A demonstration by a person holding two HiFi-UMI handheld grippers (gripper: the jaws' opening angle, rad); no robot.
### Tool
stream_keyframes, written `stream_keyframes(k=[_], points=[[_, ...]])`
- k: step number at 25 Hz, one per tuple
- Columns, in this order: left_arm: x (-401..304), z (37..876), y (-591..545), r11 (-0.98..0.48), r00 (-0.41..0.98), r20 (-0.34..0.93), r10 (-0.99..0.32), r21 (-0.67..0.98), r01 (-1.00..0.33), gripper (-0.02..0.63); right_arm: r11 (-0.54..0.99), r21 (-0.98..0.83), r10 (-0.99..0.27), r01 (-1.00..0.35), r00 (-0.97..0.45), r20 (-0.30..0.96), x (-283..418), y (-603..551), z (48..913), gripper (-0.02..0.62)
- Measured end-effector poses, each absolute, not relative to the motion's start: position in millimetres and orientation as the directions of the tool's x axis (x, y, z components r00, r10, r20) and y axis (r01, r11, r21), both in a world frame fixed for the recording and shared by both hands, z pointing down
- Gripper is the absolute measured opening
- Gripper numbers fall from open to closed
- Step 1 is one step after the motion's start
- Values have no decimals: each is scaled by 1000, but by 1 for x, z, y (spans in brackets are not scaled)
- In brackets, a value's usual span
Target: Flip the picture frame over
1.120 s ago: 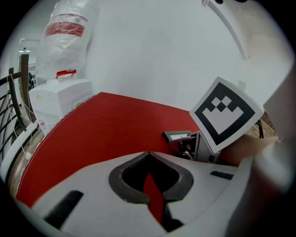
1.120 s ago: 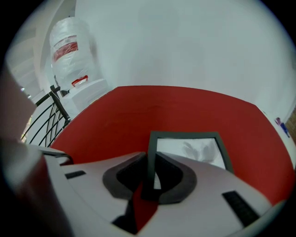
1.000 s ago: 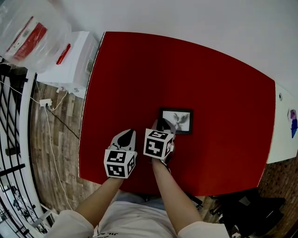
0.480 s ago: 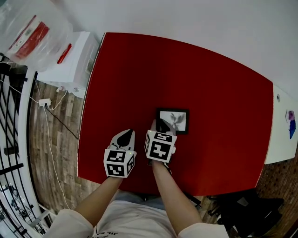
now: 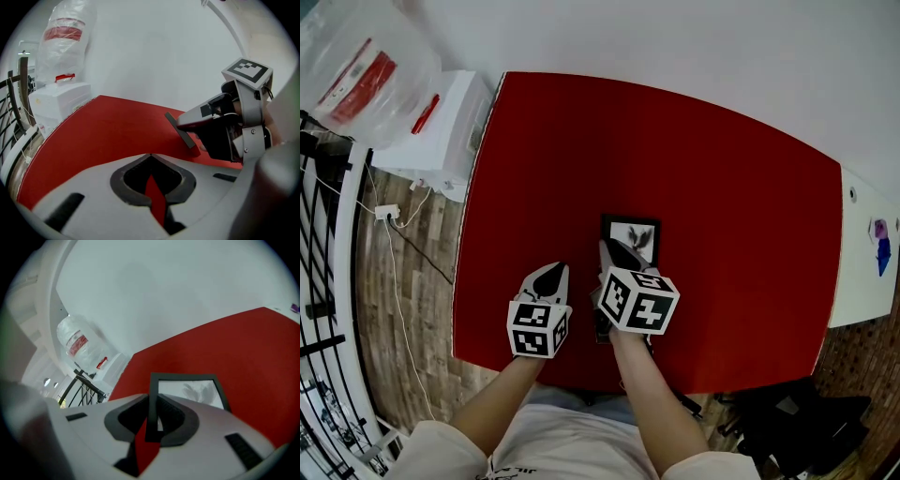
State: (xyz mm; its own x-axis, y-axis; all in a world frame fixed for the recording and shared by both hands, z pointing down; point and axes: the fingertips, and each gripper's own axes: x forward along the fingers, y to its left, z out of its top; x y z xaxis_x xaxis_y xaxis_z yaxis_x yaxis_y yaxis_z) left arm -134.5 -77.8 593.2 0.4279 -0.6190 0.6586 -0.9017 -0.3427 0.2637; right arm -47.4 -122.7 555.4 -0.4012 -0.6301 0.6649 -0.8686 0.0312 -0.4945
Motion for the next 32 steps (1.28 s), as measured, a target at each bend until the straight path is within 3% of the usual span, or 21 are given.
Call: stream_keyframes(k=[11,22,32], points=[[-125,589,-72,-355,435,655,-618,262,-898,6,53,-769,-669,-637,-594,446,-46,-121,516,63],[-109,586,-66,-384,453,648,-612,258,-887,6,107,-950,-697,-293,-703,139,-30,-130,497,63],[-60,579,-58,-514,591,582,-558,317,-797,12,71,-976,-703,-208,-705,99,6,-131,504,64]])
